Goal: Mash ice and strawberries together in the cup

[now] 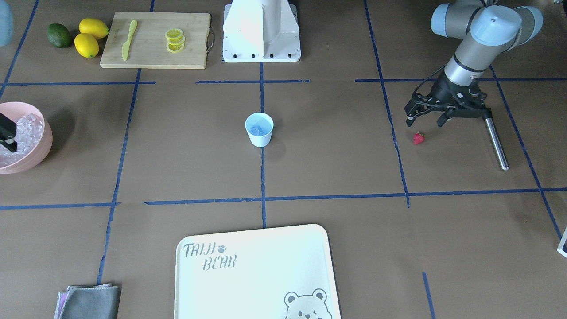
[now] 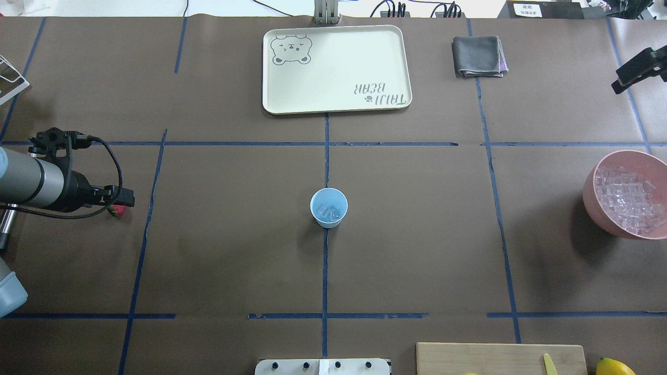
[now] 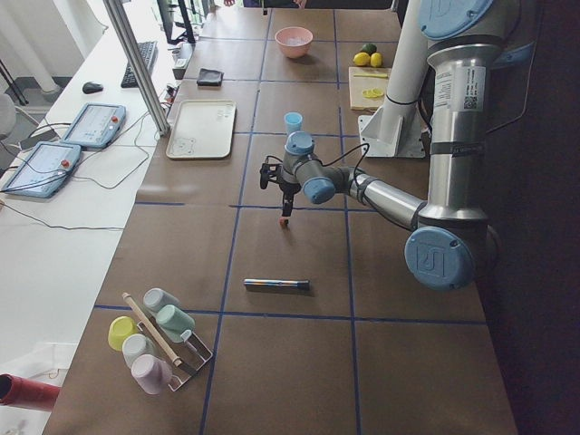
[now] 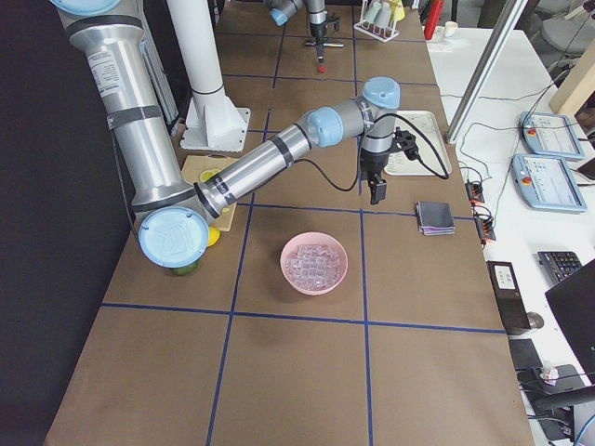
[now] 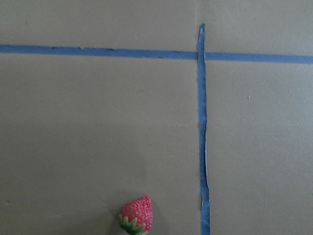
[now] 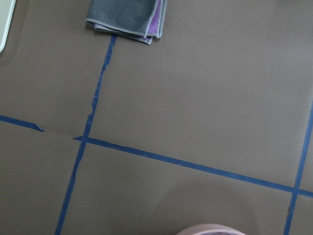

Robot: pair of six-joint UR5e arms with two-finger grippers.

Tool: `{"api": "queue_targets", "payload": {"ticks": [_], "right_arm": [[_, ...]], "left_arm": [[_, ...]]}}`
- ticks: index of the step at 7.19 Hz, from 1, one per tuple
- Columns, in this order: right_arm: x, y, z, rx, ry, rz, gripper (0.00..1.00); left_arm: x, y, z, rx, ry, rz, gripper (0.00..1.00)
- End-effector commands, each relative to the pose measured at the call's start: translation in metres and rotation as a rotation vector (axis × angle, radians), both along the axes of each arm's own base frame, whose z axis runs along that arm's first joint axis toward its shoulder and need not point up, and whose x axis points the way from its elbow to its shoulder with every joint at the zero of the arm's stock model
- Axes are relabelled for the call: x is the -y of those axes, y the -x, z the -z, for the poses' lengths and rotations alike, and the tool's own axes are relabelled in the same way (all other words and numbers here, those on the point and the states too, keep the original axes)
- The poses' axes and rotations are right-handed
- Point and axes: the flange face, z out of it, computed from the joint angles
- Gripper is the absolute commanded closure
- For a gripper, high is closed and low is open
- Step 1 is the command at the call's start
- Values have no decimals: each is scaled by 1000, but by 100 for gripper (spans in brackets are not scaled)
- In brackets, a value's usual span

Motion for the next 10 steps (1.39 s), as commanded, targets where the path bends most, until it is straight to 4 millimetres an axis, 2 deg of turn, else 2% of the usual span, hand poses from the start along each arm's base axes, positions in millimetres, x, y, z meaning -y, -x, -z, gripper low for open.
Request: {"api": "queue_targets", "payload": {"ticks": [1, 3, 6, 10], "right_arm": [[-11, -38, -29, 23, 9, 1, 0], [-19, -48, -38, 60, 30, -5, 0], [-20, -48, -41, 58, 37, -5, 0], [-20, -49, -41, 58, 38, -8, 0]], "left_arm": [[1, -6, -13, 22, 15, -3, 5], [3, -9, -22, 36, 19, -9, 6], [12, -21, -30, 48, 28, -13, 8], [14, -23, -38, 59, 38, -13, 13]]}}
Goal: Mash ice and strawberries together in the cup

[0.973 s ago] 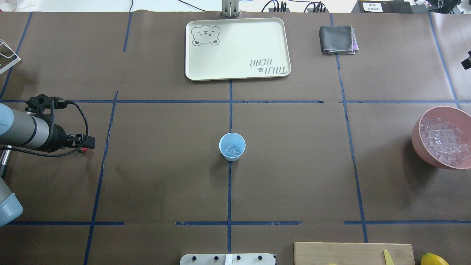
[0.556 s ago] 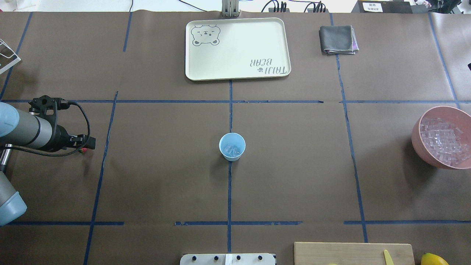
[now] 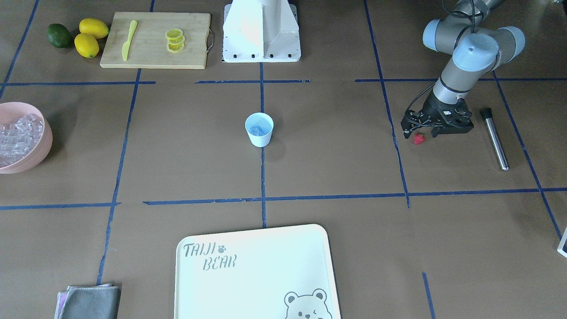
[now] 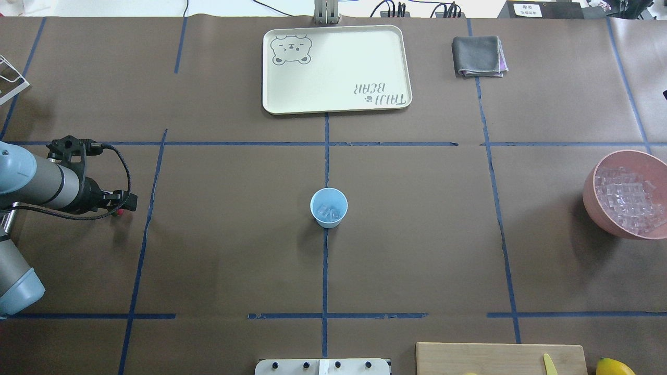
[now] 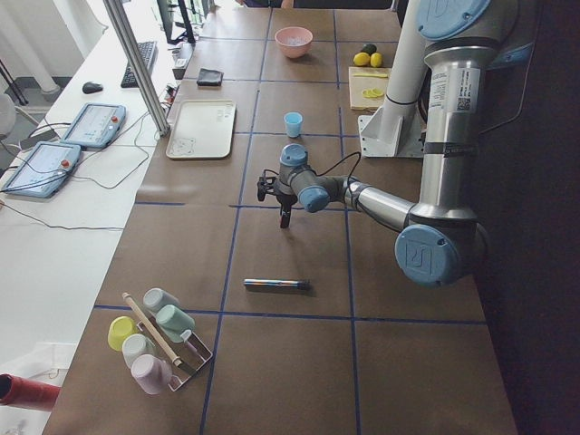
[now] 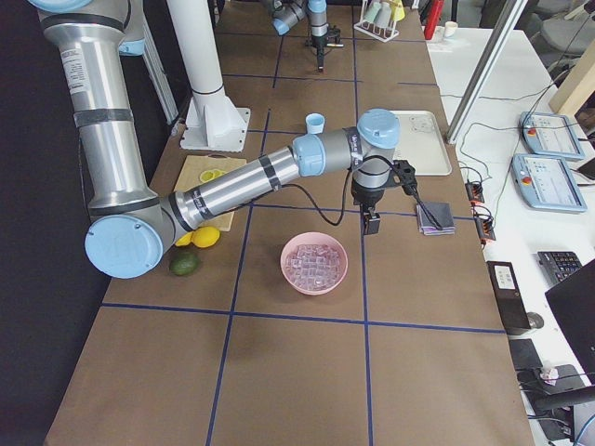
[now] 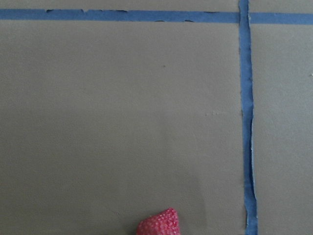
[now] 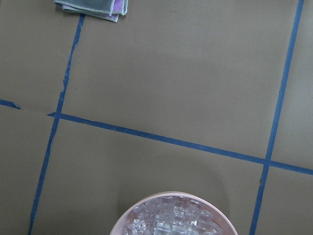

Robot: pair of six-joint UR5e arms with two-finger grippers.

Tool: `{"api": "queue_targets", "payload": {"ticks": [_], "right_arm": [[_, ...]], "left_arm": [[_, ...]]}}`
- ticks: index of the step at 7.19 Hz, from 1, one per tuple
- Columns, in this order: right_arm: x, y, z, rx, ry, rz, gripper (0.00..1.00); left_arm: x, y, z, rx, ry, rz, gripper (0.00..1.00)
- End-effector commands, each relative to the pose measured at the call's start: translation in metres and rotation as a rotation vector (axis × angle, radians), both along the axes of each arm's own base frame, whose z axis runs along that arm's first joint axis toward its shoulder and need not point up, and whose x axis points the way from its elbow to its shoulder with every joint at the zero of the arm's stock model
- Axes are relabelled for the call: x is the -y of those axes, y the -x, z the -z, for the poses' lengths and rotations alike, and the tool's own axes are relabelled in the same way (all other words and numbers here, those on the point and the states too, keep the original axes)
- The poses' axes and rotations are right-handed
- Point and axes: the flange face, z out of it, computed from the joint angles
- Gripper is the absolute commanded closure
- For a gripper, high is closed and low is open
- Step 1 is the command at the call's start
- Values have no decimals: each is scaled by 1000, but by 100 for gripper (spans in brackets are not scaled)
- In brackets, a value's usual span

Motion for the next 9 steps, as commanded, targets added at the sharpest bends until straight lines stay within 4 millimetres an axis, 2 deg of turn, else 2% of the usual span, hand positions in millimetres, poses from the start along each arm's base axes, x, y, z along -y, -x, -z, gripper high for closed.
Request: {"api": "queue_targets", "payload": {"ticks": [1, 3, 4, 6, 7, 8, 9], "right_arm": [[0, 1, 0, 0, 1, 0, 0], [0, 0, 1, 0, 1, -3, 0], [0, 0, 1, 0, 2, -4, 0], [0, 0, 1, 0, 2, -4, 0], [0, 0, 1, 0, 1, -3, 0], [0, -7, -1, 1, 1, -11, 0], [-3, -11, -7, 5, 10, -12, 0]], "left_arm": [[0, -1, -1, 1, 2, 0, 16], [0, 0, -2, 2, 3, 0, 31], [0, 0, -3, 3, 5, 1, 46], [0, 0, -3, 5, 5, 0, 65], [1, 3, 1, -2, 3, 7, 81], [-1, 11, 16, -25, -8, 8, 93], [-4, 14, 38, -25, 6, 0, 98]]}}
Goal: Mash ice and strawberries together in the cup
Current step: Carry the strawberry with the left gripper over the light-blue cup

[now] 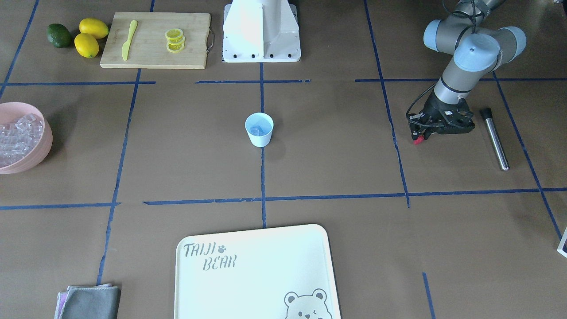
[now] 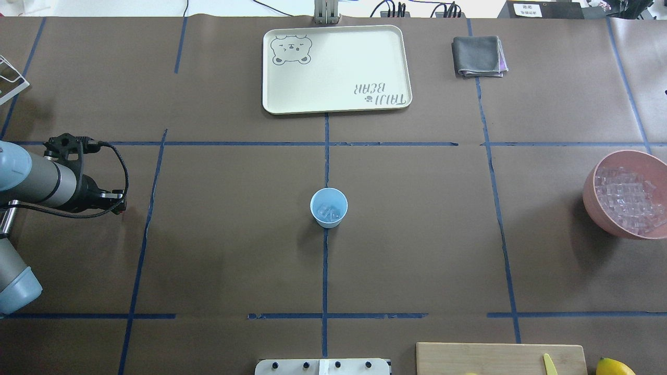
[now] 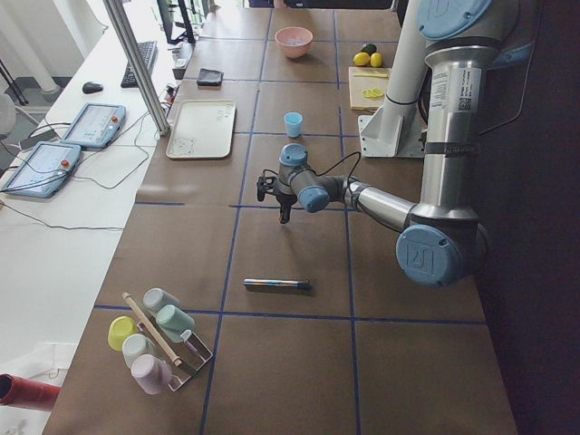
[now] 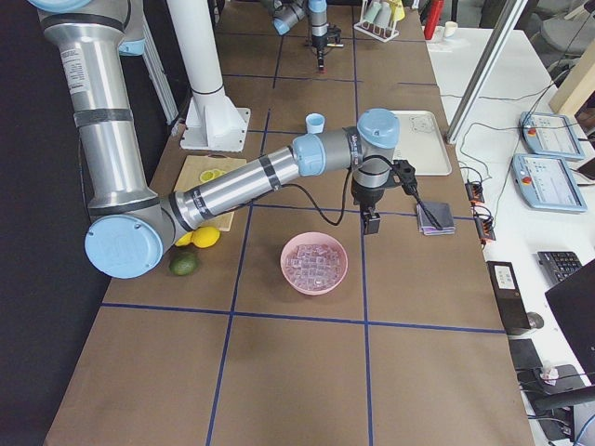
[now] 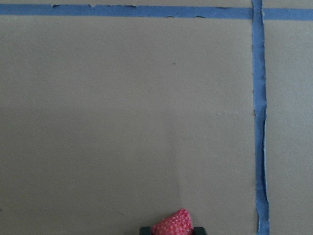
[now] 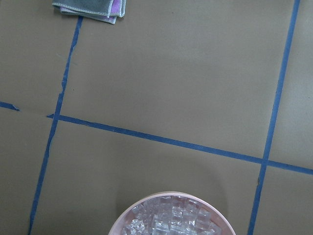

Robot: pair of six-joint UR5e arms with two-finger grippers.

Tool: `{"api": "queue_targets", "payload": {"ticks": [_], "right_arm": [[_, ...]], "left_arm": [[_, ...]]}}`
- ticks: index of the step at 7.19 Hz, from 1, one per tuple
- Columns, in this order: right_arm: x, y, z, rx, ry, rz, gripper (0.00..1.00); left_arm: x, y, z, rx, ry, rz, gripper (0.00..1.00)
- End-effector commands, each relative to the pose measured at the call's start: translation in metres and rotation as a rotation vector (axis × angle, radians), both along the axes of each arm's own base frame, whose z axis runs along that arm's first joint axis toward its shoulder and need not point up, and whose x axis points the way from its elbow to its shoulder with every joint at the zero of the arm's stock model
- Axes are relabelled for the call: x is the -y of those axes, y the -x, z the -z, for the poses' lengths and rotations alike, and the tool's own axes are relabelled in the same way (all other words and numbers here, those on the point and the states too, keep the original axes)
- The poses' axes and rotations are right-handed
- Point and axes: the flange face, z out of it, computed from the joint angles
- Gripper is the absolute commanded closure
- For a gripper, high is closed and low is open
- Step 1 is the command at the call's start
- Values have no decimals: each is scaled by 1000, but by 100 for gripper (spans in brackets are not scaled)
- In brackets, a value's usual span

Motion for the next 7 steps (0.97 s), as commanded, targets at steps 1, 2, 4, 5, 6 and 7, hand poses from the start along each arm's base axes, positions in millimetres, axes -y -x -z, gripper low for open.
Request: {"api": "queue_targets", "payload": {"ticks": [1, 2, 4, 5, 6, 7], "right_arm": [[-8, -14, -17, 2, 8, 1, 0], [-16, -24, -30, 7, 19, -3, 0], [-37, -45, -94, 23, -14, -27, 0], [-53, -58, -130, 22, -39, -40, 0], [-70, -63, -160, 19, -34, -48, 0], [-80, -67, -173, 20, -15, -57, 0]], "left_arm": [[-3, 6, 56, 7, 45, -16, 100], [5, -4, 103, 9, 56, -11, 100], [32, -39, 229, -41, 108, 33, 100], [32, -48, 270, -100, 143, 36, 100], [33, -54, 307, -163, 174, 80, 100], [24, -75, 334, -195, 199, 78, 100]]}}
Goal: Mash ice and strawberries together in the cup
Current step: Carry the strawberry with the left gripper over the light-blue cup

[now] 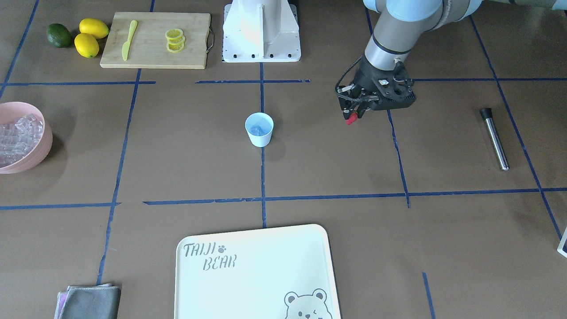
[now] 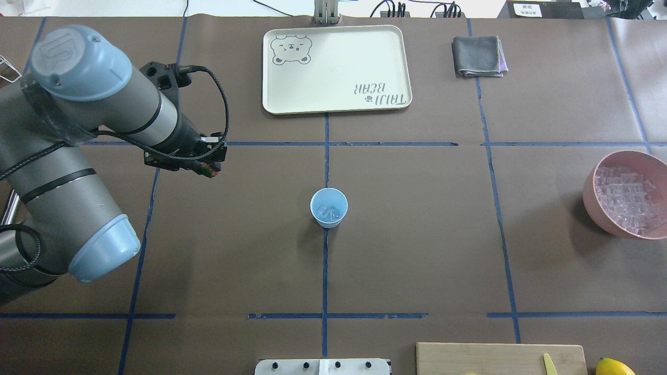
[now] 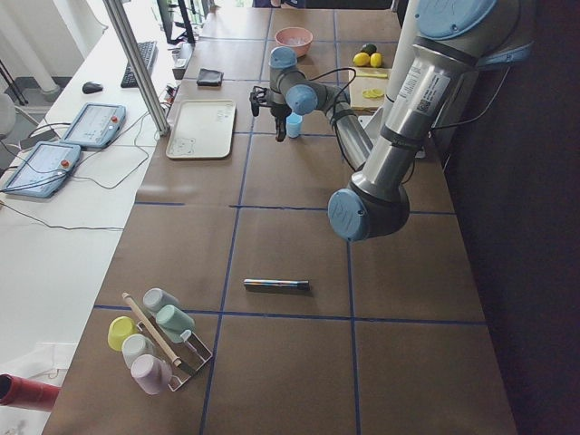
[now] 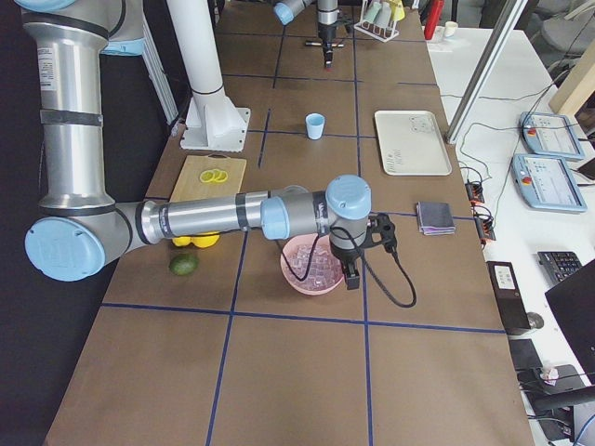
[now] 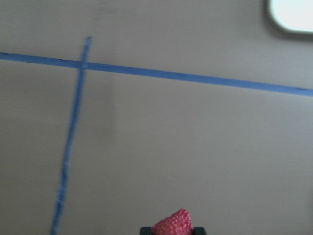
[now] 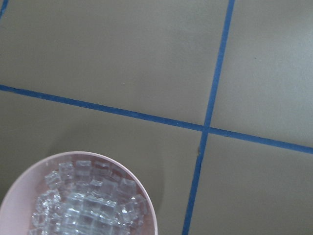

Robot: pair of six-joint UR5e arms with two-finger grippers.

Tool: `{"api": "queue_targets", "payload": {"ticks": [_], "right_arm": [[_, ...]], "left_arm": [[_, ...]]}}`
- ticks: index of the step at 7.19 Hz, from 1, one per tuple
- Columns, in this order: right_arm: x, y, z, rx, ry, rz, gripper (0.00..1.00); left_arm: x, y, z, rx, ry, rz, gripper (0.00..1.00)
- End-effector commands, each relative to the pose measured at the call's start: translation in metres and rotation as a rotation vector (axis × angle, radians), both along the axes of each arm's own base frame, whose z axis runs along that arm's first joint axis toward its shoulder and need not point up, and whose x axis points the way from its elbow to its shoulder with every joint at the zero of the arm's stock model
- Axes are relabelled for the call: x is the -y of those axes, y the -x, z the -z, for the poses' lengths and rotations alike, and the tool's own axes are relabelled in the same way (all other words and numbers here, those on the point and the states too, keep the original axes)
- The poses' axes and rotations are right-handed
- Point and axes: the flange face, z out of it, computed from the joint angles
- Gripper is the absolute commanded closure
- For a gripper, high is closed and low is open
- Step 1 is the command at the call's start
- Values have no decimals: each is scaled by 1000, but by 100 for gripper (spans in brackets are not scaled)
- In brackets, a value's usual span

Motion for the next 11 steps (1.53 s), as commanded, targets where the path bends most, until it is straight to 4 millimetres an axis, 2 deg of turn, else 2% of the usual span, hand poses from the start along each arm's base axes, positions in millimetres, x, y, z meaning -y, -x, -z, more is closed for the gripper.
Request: {"api": "queue_targets", "payload": {"ticks": [1, 2, 3, 5, 6, 11], "right_arm": [[-19, -9, -28, 10, 27, -20, 0], [-20, -7, -26, 40, 33, -16, 0], [-22, -10, -27, 50, 37, -23, 0], [-25, -13, -28, 59, 40, -30, 0], [-25, -13, -28, 59, 40, -30, 0], [-26, -15, -27, 65, 41, -35, 0]], "left_arm": [[-14, -47, 60, -65, 68, 7, 100], [-16, -74, 80, -73, 97, 2, 100], [-26, -108, 89, -64, 123, -21, 100], [-14, -148, 79, -97, 100, 3, 100], [-7, -159, 79, -96, 99, 4, 100], [-17, -175, 72, -82, 107, -18, 100]]}}
